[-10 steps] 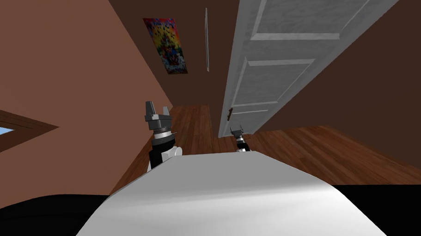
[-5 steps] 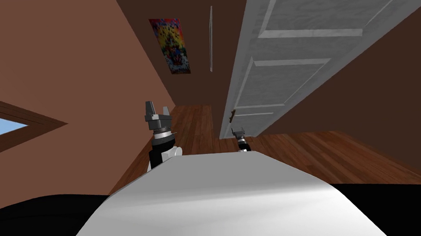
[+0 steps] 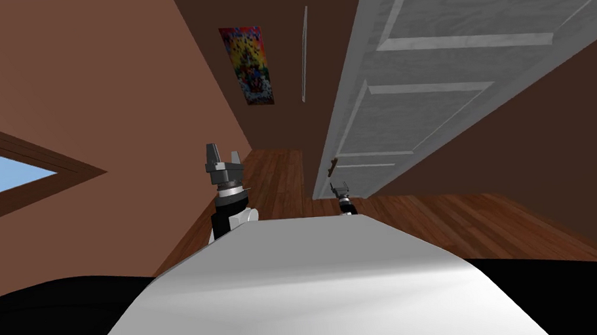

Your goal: Pull the door open

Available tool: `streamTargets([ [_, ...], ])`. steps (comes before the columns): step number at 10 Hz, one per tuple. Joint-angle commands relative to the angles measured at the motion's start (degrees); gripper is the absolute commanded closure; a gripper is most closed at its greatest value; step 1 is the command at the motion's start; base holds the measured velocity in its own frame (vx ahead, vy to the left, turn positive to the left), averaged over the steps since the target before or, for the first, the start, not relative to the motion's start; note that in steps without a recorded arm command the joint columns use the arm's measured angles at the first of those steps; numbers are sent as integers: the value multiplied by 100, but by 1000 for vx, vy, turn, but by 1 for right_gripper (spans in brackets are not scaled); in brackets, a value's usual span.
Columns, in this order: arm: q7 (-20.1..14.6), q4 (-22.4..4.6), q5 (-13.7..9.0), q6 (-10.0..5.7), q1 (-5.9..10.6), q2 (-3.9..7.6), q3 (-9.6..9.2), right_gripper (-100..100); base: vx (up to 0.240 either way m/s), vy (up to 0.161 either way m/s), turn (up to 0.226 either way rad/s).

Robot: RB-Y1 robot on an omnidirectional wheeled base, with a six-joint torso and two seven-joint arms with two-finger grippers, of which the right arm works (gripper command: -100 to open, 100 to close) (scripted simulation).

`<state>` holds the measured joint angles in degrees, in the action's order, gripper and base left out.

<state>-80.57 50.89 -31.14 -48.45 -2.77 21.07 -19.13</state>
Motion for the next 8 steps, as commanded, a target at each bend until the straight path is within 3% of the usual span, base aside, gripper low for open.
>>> streamTargets([
  [1, -265, -195, -81, -51, 57, 60, -42, -100, 72, -20, 100],
  [7, -952, -775, -300, -193, 253, 208, -157, -100, 53, -24, 72],
  [8, -863, -705, -280, -170, 230, 187, -143, -100, 22, -10, 16],
])
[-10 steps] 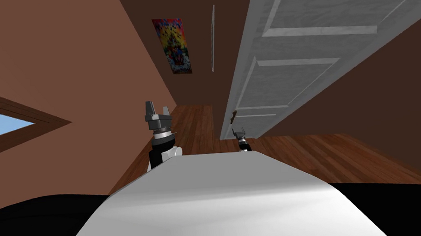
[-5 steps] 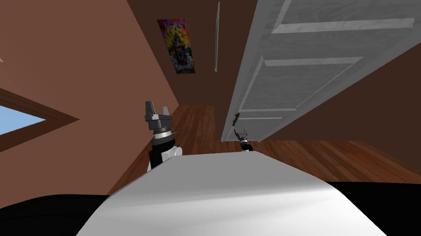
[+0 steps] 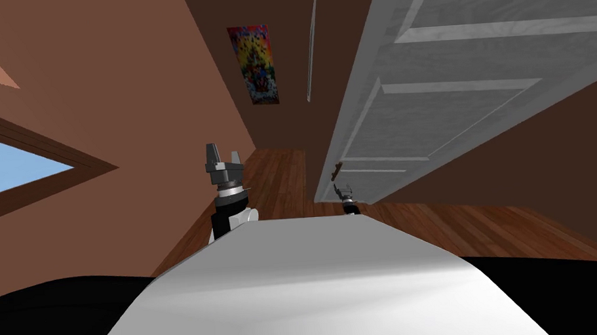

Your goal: Pull the door open

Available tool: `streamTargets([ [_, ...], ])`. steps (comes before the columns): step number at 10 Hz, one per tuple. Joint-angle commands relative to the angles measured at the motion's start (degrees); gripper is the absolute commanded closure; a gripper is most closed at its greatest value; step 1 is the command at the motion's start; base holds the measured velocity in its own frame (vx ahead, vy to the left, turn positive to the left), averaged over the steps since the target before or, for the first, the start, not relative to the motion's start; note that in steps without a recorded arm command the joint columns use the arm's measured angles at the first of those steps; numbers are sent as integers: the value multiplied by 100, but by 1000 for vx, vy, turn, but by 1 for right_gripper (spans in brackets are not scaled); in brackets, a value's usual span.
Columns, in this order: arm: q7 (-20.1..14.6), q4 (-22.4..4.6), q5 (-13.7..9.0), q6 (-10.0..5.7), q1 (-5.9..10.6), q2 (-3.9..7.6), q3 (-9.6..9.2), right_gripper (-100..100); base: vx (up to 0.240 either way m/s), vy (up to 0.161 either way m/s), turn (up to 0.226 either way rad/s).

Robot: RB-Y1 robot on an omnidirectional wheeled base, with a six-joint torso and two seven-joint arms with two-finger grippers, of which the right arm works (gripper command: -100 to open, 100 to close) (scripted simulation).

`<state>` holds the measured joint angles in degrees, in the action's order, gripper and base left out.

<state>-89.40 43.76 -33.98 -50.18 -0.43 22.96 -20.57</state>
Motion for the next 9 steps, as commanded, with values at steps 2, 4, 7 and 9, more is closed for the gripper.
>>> streamTargets([
  [2, -12, -54, -14, -19, -1, 1, 55, -100, 122, -14, 67],
  [4, -28, -121, -31, -43, -1, 1, 124, -100, 191, -33, 78],
  [7, -49, -212, -54, -76, 2, -1, 218, -100, 202, -36, 82],
  [9, -64, -269, -49, -97, 26, -12, 215, -100, 126, -12, 17],
])
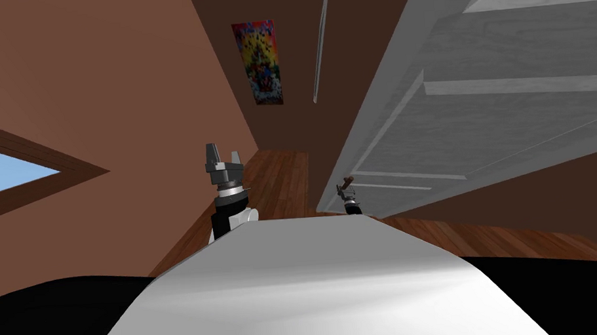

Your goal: Pull the door open

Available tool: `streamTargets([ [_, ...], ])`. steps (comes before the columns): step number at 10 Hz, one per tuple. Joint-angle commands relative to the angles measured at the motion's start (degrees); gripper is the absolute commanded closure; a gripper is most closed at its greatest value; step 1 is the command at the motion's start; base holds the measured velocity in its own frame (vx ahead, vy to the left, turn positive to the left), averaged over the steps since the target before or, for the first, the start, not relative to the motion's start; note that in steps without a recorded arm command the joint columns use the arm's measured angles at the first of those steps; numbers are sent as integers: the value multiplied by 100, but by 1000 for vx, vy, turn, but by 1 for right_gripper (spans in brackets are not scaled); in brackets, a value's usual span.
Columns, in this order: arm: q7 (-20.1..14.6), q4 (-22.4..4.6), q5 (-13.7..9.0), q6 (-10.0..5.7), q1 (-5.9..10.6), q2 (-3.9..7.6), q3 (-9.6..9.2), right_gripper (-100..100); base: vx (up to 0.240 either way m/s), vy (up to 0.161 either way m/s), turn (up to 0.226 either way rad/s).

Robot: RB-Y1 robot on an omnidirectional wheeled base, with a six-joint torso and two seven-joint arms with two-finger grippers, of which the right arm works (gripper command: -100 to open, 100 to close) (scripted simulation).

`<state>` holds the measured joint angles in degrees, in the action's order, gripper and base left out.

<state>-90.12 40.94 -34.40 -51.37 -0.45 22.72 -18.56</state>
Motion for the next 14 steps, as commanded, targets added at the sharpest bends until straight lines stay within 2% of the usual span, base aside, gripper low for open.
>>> streamTargets([
  [1, 8, 13, -7, 22, 29, 12, 15, 100, -29, 12, 24],
  [6, 8, 13, -7, 22, 29, 12, 15, 100, -8, -3, -2],
  [7, -107, 32, 30, -45, -25, 102, -80, 100, -106, -8, 91],
  [8, -143, 39, 43, -66, -40, 128, -112, 100, -175, -41, 79],
  [14, -665, 146, 233, -377, -266, 522, -577, 100, -199, -51, 94],
])
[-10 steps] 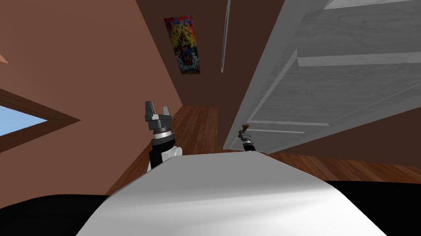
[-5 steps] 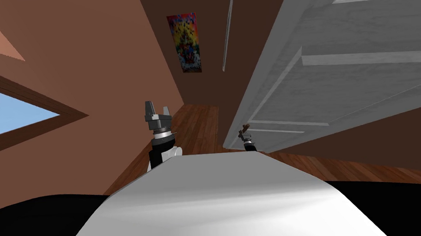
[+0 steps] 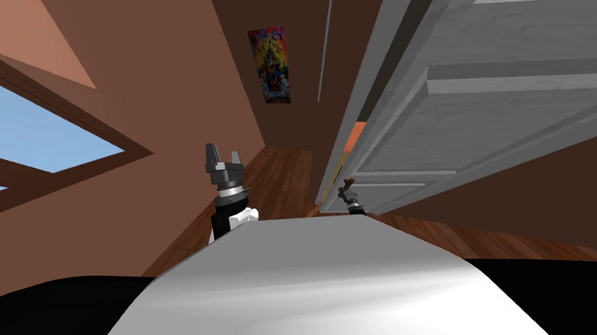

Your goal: Pull the door open

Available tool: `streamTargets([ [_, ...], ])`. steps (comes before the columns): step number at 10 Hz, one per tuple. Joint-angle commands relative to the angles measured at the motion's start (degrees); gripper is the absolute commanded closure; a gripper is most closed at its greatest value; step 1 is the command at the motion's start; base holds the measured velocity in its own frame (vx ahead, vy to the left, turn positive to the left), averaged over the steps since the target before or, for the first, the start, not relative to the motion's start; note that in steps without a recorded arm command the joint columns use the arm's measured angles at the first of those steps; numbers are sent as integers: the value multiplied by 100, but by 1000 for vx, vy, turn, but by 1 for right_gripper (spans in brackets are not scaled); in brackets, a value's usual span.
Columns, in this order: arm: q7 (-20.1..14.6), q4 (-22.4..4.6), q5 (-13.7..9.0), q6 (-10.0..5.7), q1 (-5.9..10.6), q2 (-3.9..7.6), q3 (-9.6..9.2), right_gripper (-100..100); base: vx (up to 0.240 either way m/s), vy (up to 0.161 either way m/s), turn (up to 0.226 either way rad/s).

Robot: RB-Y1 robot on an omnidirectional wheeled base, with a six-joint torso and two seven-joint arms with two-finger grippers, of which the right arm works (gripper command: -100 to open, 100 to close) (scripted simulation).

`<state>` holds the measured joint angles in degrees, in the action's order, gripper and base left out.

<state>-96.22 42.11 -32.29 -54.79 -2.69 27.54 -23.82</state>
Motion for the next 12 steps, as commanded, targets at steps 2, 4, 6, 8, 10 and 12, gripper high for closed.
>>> streamTargets([
  [2, -89, 45, 31, -42, -53, 76, -79, 100, -154, -46, 62],
  [4, -250, 24, 101, -233, -161, 193, -226, 100, -168, -33, 109],
  [6, -381, 4, 157, -410, -245, 303, -342, 100, -199, -66, 129],
  [8, -514, -16, 213, -588, -331, 415, -460, 100, -220, -95, 126],
  [10, -654, -36, 273, -776, -420, 532, -584, 100, -233, -57, 133],
  [12, -716, -163, 296, -882, -396, 541, -628, 100, -130, -37, 79],
])
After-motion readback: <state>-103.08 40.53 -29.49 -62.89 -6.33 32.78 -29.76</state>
